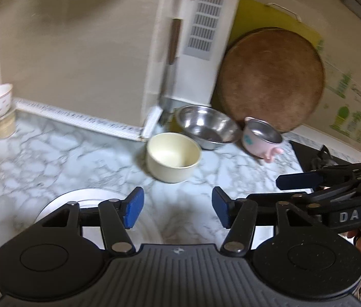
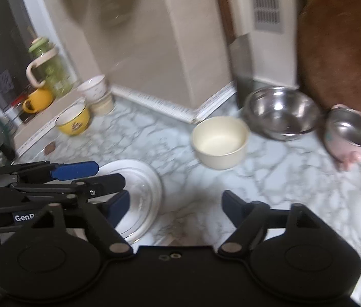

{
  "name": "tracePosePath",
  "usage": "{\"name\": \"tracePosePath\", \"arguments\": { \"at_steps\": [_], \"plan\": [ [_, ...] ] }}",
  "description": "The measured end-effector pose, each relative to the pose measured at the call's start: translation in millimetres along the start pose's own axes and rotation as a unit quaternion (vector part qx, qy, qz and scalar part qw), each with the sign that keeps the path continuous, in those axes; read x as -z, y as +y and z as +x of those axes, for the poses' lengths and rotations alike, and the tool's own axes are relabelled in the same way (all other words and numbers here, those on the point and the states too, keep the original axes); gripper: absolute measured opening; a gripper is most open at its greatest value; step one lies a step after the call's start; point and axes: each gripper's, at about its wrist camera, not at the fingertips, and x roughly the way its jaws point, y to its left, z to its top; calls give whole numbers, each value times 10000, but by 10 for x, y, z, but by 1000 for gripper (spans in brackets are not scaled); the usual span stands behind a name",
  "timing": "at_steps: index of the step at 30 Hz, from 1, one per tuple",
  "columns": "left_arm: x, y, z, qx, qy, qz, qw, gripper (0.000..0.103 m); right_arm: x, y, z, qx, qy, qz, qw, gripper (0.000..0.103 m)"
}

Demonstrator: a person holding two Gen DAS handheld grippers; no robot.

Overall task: Organize plates and bowls
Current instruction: 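Move both grippers toward the pink bear-shaped plate on the stove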

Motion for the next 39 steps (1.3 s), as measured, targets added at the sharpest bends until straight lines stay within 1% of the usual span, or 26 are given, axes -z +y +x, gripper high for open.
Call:
{"name": "tracePosePath", "arguments": {
  "at_steps": [2, 3, 6, 7, 10, 12, 15, 18, 22, 26, 31, 34, 39],
  "plan": [
    [-15, -77, -5, 48, -64, 90, 9999, 71, 48, -37, -93, 110, -140, 73, 9998, 91],
    [-22, -119, -6, 83, -100, 144, 9998, 73, 76, -49, -138, 203, -208, 105, 9995, 97],
    [-45, -257, 8, 184, -167, 306, 9992, 78, 153, -111, -273, 546, -429, 174, 9974, 102],
    [-56, -308, 21, 245, -183, 347, 9989, 78, 179, -150, -315, 633, -462, 207, 9967, 103],
    [-79, -473, 76, 397, -246, 514, 9976, 79, 258, -270, -435, 971, -648, 331, 9926, 103],
    [-85, -602, 127, 495, -269, 575, 9968, 82, 312, -377, -512, 1162, -726, 428, 9896, 103],
    [-106, -809, 251, 619, -269, 697, 9953, 83, 408, -574, -643, 1303, -838, 661, 9857, 103],
    [-129, -1044, 406, 803, -175, 792, 9935, 83, 503, -779, -770, 1486, -894, 882, 9809, 103],
    [-125, -1393, 646, 1066, -5, 1030, 9890, 83, 625, -1042, -921, 1821, -949, 1112, 9724, 103],
    [-102, -1797, 943, 1365, 233, 1323, 9815, 83, 816, -1324, -1043, 2213, -913, 1387, 9610, 103],
    [-56, -2328, 1294, 1800, 512, 1738, 9668, 83, 1068, -1704, -1171, 2657, -828, 1848, 9425, 103],
    [-20, -2625, 1507, 1997, 654, 1992, 9572, 83, 1233, -1959, -1247, 2905, -755, 2209, 9280, 103],
    [36, -3074, 1884, 2154, 932, 2365, 9429, 83, 1464, -2314, -1379, 3449, -670, 2594, 8996, 102]
  ]
}}
